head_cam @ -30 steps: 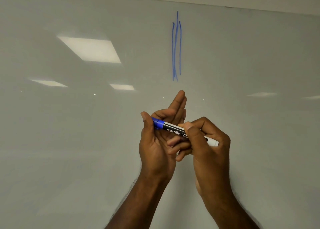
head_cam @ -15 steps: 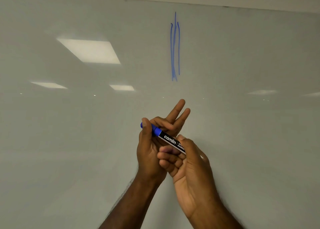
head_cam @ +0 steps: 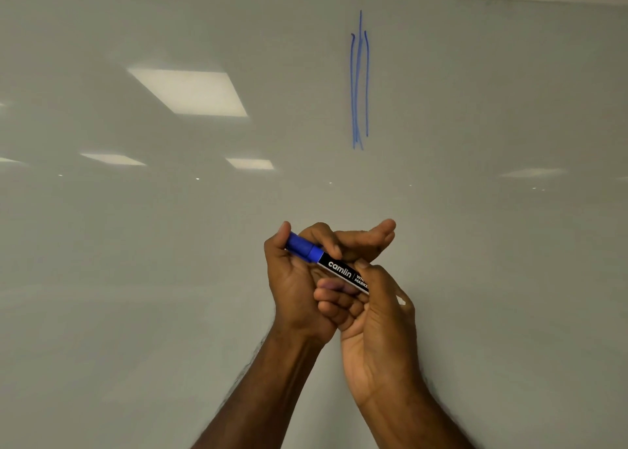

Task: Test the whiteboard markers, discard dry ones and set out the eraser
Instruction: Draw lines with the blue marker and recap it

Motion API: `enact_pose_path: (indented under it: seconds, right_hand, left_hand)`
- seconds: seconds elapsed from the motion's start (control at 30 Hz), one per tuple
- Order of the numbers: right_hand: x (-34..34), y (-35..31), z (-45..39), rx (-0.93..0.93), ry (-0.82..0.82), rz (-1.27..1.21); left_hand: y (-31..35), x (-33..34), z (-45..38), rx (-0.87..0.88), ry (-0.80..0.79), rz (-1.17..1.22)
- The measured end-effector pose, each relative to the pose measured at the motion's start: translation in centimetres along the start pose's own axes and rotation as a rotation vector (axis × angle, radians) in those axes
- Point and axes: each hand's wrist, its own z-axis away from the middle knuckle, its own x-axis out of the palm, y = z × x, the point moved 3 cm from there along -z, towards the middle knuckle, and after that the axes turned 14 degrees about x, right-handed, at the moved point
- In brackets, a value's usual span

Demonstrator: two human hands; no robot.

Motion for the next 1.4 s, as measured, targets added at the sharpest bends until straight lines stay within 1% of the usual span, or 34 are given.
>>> enact_pose_path:
  seconds: [0.13,0.27,0.37,0.43,0.53,0.6,0.7,0.77,0.87,0.93,1.03,1.17,1.3,1.37,1.4]
  right_hand:
    - [-0.2,0.8,0.0,0.053,-0.013,-0.026]
    - [-0.2,1.9,-0.3,0.135,-0.061,-0.022]
    - [-0.3,2.5,-0.7,0.125,-0.075,0.059]
    - [-0.3,2.7,-0.9,0.083,-0.094,0.162]
    - [-0.1,2.7,-1.0,-0.058,-0.102,0.420]
    - [0.2,2.9,-1.0,-0.203,-0.100,0.612]
    - [0.9,3.8,-0.9,-0.381,-0.106,0.834]
    - [1.5,4.7,-0.9,-0.413,-0.122,0.910]
    - [2.8,6.6,-1.1,-0.363,-0.161,0.986]
    - [3.6,8.1,-1.3,-0.344,-0.176,1.025]
    - [4.9,10.3,-1.1,-0.373,-0.206,1.074]
    - [6.6,13.0,-0.8,-0.414,-0.245,1.109]
    - [7.9,15.8,-1.1,-0.401,-0.244,1.131]
    - [8.2,17.3,-1.3,-0.379,-0.255,1.132]
    - [8.2,18.0,-1.3,-0.367,-0.265,1.132]
  left_hand:
    - [-0.1,-0.3,0.8,-0.028,0.036,0.019]
    - [0.8,-1.1,1.6,-0.007,0.166,-0.062]
    - [2.1,-2.3,2.2,0.020,0.259,-0.132]
    - [3.2,-3.1,2.4,0.052,0.277,-0.206]
    - [5.4,-3.8,2.4,0.155,0.300,-0.476]
    - [7.1,-4.1,2.7,0.212,0.371,-0.668]
    - [9.3,-5.2,3.4,0.216,0.522,-0.864]
    - [10.6,-5.8,4.0,0.195,0.585,-0.901]
    - [12.3,-6.8,4.8,0.158,0.666,-0.886]
    - [13.4,-7.5,5.3,0.150,0.698,-0.882]
    - [15.2,-8.7,6.2,0.164,0.742,-0.895]
    - [17.7,-10.3,7.2,0.173,0.780,-0.906]
    - [20.5,-12.3,8.8,0.118,0.760,-1.011]
    - [22.9,-13.5,9.9,0.152,0.687,-1.158]
    - [24.3,-14.1,10.6,0.182,0.605,-1.278]
